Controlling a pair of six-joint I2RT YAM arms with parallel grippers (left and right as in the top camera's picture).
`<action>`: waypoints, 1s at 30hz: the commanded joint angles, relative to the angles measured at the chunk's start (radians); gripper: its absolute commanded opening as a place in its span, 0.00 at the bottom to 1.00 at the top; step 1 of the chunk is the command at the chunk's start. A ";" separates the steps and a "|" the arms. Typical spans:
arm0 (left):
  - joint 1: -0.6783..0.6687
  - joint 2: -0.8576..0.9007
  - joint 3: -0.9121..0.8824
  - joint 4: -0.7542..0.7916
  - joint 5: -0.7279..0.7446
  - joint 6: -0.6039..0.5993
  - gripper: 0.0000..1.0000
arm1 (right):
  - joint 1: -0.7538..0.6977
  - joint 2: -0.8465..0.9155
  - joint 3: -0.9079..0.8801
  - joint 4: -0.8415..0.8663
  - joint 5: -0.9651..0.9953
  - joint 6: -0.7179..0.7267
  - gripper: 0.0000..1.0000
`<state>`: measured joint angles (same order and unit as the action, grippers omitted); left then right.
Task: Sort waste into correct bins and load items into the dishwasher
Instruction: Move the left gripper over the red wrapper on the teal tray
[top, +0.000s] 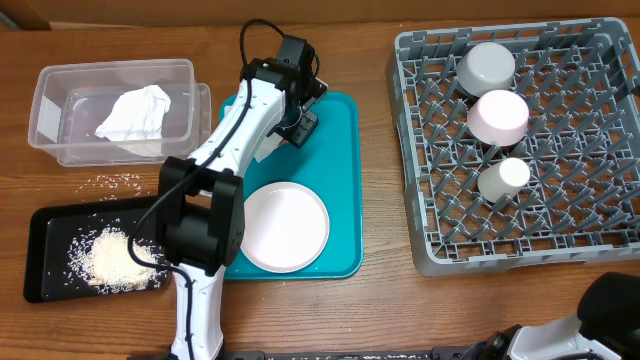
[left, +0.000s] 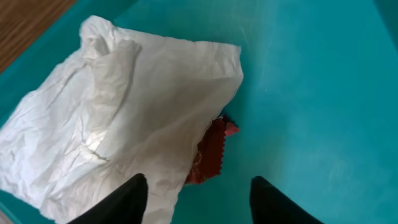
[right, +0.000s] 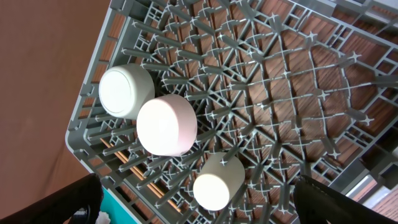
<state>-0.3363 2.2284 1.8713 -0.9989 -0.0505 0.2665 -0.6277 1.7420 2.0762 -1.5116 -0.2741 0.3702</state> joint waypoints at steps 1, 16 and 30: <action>0.001 0.040 0.001 0.004 -0.012 0.002 0.51 | -0.002 -0.001 0.006 0.003 -0.005 0.005 1.00; 0.002 0.040 0.001 0.066 -0.062 -0.012 0.39 | -0.002 -0.001 0.006 0.003 -0.005 0.005 1.00; 0.003 0.041 -0.069 0.129 -0.061 -0.013 0.41 | -0.002 -0.001 0.006 0.003 -0.005 0.005 1.00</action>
<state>-0.3359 2.2597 1.8244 -0.8768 -0.1024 0.2619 -0.6277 1.7420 2.0762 -1.5116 -0.2741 0.3706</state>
